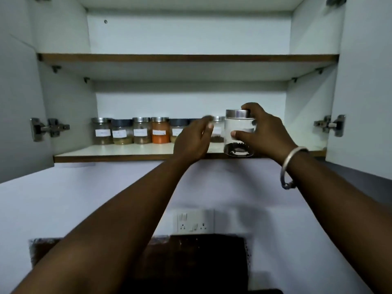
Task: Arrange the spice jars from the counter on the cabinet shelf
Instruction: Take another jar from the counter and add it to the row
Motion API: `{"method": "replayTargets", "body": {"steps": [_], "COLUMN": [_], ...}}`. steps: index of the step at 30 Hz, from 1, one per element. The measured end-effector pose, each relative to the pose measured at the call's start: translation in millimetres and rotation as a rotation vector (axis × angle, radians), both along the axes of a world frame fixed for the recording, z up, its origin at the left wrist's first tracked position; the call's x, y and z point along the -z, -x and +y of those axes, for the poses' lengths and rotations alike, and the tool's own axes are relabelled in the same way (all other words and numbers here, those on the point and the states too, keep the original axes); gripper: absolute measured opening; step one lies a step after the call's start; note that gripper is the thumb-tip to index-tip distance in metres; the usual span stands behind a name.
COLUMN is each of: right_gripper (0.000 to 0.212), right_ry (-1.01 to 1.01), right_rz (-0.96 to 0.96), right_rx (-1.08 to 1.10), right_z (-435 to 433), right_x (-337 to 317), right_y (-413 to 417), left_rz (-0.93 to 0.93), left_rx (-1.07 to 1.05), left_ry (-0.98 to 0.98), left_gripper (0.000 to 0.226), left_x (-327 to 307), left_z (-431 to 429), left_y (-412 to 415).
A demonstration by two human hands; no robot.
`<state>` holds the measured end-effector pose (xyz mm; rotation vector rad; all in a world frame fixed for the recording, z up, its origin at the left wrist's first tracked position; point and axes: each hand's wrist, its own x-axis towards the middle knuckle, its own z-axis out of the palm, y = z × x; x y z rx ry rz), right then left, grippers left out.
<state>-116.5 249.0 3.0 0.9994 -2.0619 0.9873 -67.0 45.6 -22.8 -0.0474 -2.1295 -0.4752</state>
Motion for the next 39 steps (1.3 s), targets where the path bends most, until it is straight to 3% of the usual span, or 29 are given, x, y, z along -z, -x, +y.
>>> {"method": "replayTargets", "body": {"steps": [2,4,15,27,29,32,33,35,37,39], "right_gripper": [0.068,0.067,0.067,0.071,0.078,0.120,0.125,0.111,0.125,0.138], "right_ry": [-0.051,-0.097,-0.213,-0.240,-0.247,-0.225,-0.194,-0.098,-0.226,-0.561], "right_rz": [-0.057,-0.124,-0.249,-0.299,-0.328,-0.441,-0.518,-0.668,-0.794,-0.669], "right_rx": [0.071,0.104,0.183,0.225,0.238,0.194,0.129,0.060,0.041,0.194], "right_z": [-13.7,-28.5,-100.3,-132.2,-131.2,-130.0,-128.6,-125.8,-118.1,-99.8], "right_x": [-9.0,-11.0,-19.2,-26.8,-27.3,-22.8,-20.9,-19.0,-19.2,-15.0], "right_y": [39.1,77.7,221.9,273.8,272.8,264.8,255.8,237.4,221.5,193.8], "left_rz": [-0.260,-0.396,-0.265,-0.175,-0.171,-0.164,-0.171,-0.186,-0.213,-0.228], "left_rx": [-0.256,-0.374,-0.390,-0.414,-0.419,-0.431,-0.431,-0.422,-0.415,-0.414], "left_ry": [0.221,0.284,0.371,0.401,0.398,0.406,0.404,0.390,0.382,0.379], "left_gripper": [0.052,0.057,0.046,0.054,0.054,0.050,0.049,0.049,0.050,0.048], "left_x": [1.2,13.6,32.3,40.3,39.9,38.5,37.5,35.9,34.0,32.9], "left_z": [-20.6,-32.4,-56.1,-60.1,-60.2,-59.6,-59.1,-57.2,-55.0,-52.9], "left_y": [24.9,45.1,75.9,83.6,82.5,80.4,80.1,79.6,77.8,74.6]}}
